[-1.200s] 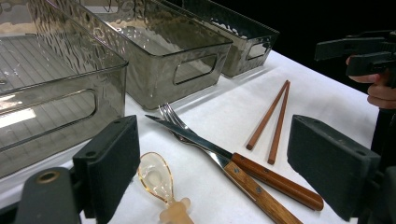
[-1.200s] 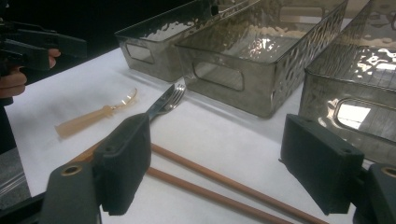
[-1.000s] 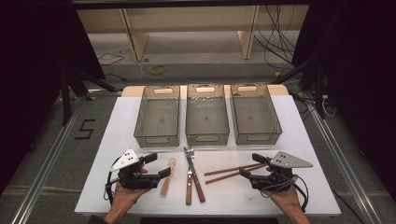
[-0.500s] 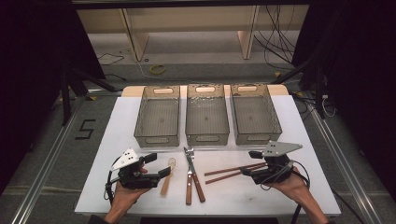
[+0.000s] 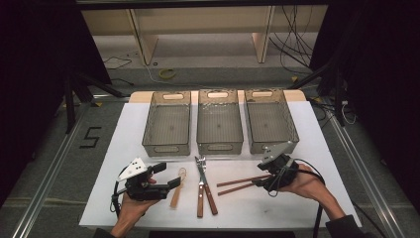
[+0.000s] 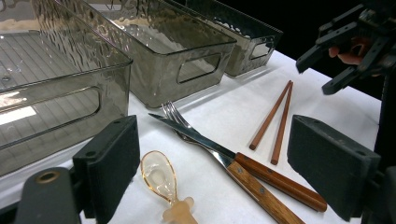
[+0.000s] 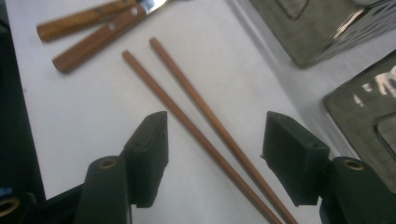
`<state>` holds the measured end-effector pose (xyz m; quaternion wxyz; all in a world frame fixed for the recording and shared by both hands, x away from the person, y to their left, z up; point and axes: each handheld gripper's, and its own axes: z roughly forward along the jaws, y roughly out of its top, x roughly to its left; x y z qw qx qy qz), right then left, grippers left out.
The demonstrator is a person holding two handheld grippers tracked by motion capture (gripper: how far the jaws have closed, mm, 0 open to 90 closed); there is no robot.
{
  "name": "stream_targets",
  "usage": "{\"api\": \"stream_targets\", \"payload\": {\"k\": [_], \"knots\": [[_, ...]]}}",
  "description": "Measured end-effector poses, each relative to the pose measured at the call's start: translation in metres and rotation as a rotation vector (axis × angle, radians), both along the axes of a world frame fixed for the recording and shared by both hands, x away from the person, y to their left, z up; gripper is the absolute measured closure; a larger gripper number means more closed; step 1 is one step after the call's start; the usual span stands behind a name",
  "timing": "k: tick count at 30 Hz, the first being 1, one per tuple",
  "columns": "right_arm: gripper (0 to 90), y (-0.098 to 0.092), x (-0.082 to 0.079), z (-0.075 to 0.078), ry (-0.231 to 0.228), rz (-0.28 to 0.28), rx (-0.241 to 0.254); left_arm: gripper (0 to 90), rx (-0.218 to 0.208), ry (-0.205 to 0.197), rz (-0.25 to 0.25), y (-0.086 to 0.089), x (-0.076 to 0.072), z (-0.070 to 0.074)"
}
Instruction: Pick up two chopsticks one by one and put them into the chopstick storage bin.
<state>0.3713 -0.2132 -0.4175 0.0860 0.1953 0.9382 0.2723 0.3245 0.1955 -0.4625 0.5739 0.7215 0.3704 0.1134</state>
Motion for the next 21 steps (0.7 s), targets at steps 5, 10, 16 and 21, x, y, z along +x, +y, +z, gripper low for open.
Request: {"api": "stream_targets", "payload": {"k": [5, 10, 16, 21], "knots": [[48.8, 0.010, 0.004, -0.008, 0.013, 0.061, -0.106, 16.5, 0.000, -0.002, 0.001, -0.001, 0.000, 0.000], [55.8, 0.018, 0.009, -0.017, 0.022, 0.117, -0.184, 16.5, 0.001, -0.001, -0.002, 0.000, 0.000, 0.000], [62.1, 0.023, 0.012, -0.025, 0.036, 0.143, -0.236, 16.5, 0.000, 0.000, -0.001, -0.001, 0.000, 0.000], [65.6, 0.024, 0.016, -0.030, 0.047, 0.160, -0.276, 16.5, 0.001, 0.001, -0.002, -0.001, 0.000, 0.000]]}}
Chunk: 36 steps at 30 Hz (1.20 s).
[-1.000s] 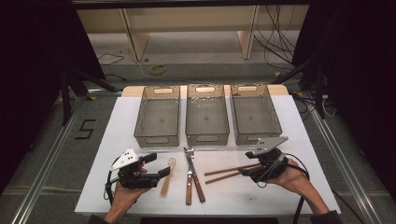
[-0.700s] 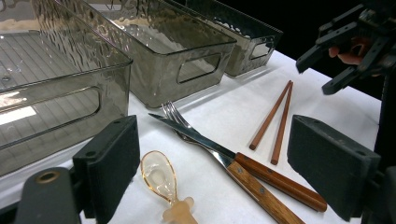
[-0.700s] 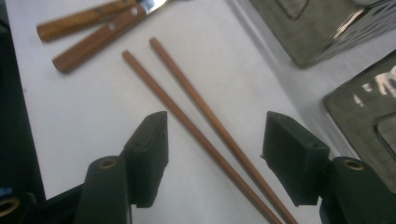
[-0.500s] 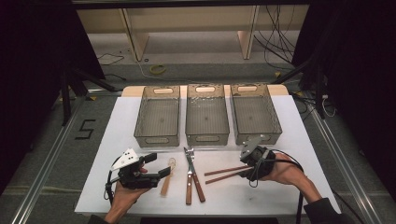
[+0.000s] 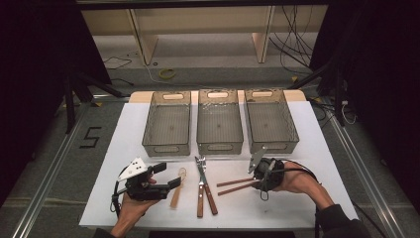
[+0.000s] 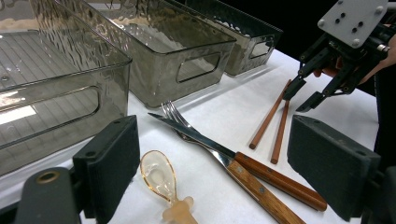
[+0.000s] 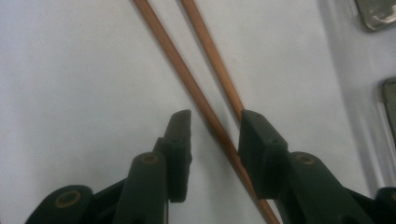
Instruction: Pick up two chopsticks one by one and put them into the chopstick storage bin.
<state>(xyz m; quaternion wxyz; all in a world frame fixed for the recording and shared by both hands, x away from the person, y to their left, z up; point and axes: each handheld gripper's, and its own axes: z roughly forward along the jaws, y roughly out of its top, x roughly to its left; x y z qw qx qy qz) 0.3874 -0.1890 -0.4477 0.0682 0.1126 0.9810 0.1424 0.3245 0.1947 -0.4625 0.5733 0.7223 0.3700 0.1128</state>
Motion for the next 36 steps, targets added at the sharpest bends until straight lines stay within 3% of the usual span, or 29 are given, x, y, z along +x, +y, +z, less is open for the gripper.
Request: {"api": "stream_targets", "payload": {"k": [9, 15, 36], "knots": [[70.3, 0.002, 0.005, -0.005, 0.035, 0.002, -0.029, 16.5, -0.001, 0.000, -0.001, 0.000, 0.000, 0.000], [71.8, 0.006, 0.007, -0.008, 0.037, 0.044, -0.112, 16.5, -0.001, -0.002, -0.001, 0.000, 0.000, 0.000], [82.4, 0.008, -0.007, -0.007, 0.041, 0.146, -0.158, 16.5, 0.000, 0.003, -0.002, -0.001, 0.000, 0.000]]}}
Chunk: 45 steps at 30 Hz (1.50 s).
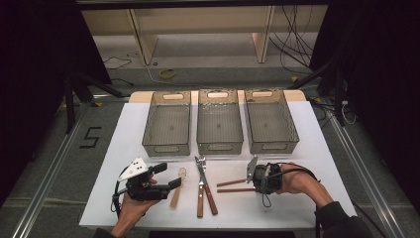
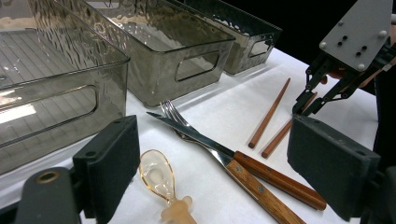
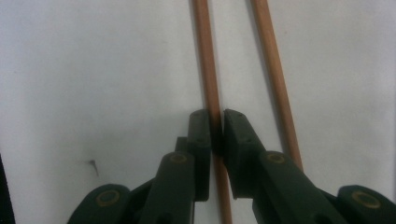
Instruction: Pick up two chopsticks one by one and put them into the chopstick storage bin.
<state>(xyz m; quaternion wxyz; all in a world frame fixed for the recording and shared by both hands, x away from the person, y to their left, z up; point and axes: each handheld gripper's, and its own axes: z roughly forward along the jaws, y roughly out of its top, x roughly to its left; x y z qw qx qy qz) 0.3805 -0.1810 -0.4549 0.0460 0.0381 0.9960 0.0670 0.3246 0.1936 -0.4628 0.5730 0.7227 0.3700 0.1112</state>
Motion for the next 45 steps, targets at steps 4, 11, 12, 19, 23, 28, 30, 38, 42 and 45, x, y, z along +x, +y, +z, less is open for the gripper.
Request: {"api": "stream_targets", "payload": {"k": [4, 11, 12, 19, 23, 28, 30, 38, 42, 45], "knots": [[84.4, 0.000, -0.003, 0.000, 0.005, 0.011, -0.007, 16.5, 0.000, 0.000, 0.000, 0.000, 0.000, 0.000], [85.0, -0.002, -0.006, 0.003, 0.001, 0.037, 0.018, 16.5, 0.005, 0.000, -0.004, 0.000, 0.000, 0.000], [85.0, -0.003, -0.007, 0.004, 0.005, 0.028, 0.019, 16.5, 0.004, 0.000, -0.005, 0.000, 0.000, 0.000], [85.2, -0.006, -0.013, 0.015, 0.000, 0.035, 0.078, 16.6, 0.011, 0.001, -0.028, -0.003, 0.002, 0.002], [85.3, -0.004, -0.016, 0.020, -0.023, 0.040, 0.104, 16.7, 0.020, 0.004, -0.050, -0.009, 0.006, 0.004], [85.3, -0.001, -0.017, 0.029, -0.041, 0.036, 0.150, 16.5, 0.040, 0.033, -0.105, -0.022, 0.011, 0.009], [85.3, 0.005, -0.018, 0.035, -0.048, 0.047, 0.179, 16.5, 0.064, 0.040, -0.132, -0.029, 0.013, 0.011], [85.3, 0.014, -0.021, 0.040, -0.055, 0.071, 0.213, 17.5, 0.190, 0.069, -0.273, -0.059, 0.023, 0.015], [85.3, 0.018, -0.023, 0.040, -0.058, 0.087, 0.213, 20.4, 0.262, 0.057, -0.331, -0.072, 0.023, 0.019], [85.2, 0.022, -0.026, 0.040, -0.060, 0.108, 0.218, 22.5, 0.332, 0.048, -0.370, -0.083, 0.023, 0.022]]}}
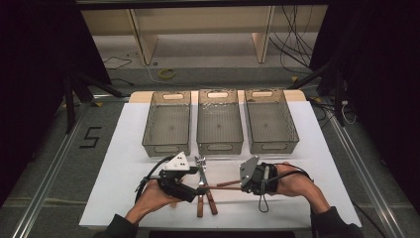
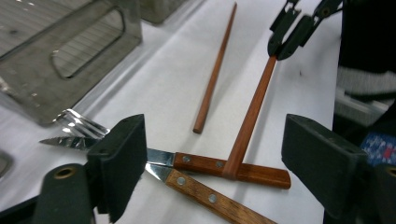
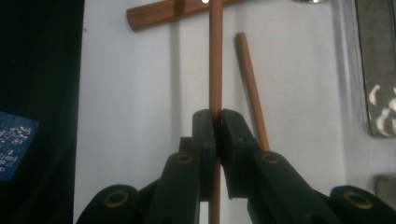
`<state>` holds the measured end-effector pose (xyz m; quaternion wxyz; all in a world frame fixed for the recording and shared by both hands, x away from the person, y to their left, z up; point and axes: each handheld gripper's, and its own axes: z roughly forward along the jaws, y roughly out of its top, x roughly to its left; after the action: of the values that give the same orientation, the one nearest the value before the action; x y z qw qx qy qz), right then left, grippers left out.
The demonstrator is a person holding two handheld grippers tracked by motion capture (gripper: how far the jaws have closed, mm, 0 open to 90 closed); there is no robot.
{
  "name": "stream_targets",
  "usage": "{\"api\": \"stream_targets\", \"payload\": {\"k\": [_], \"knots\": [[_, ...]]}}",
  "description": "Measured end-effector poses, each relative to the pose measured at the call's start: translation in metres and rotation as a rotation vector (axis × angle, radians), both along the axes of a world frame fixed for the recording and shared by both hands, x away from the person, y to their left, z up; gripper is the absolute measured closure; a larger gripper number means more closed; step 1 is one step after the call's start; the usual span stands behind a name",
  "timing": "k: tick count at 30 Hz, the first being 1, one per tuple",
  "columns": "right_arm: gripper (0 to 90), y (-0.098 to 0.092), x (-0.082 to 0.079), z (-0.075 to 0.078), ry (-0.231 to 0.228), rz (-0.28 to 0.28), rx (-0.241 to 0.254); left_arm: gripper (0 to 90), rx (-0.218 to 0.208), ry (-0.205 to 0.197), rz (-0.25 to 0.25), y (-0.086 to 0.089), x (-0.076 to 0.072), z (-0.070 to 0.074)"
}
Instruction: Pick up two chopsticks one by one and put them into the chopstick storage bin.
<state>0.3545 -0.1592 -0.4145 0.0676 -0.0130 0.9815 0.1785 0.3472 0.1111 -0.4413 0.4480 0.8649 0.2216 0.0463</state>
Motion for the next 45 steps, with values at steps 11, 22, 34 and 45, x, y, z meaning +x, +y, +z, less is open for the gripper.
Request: {"api": "stream_targets", "payload": {"k": [11, 22, 34, 45], "knots": [[85.2, 0.013, -0.008, 0.000, 0.004, 0.052, 0.005, 36.5, 0.214, -0.002, -0.139, -0.027, -0.007, -0.003], [85.2, 0.020, -0.012, -0.002, -0.003, 0.074, -0.013, 58.4, 0.286, -0.007, -0.213, -0.030, -0.013, -0.003], [85.2, 0.024, -0.017, -0.004, -0.004, 0.104, -0.025, 80.6, 0.314, -0.003, -0.297, -0.033, -0.018, -0.006], [72.1, 0.023, -0.016, -0.002, -0.030, 0.086, -0.023, 82.8, 0.316, -0.001, -0.302, -0.029, -0.018, -0.007]]}}
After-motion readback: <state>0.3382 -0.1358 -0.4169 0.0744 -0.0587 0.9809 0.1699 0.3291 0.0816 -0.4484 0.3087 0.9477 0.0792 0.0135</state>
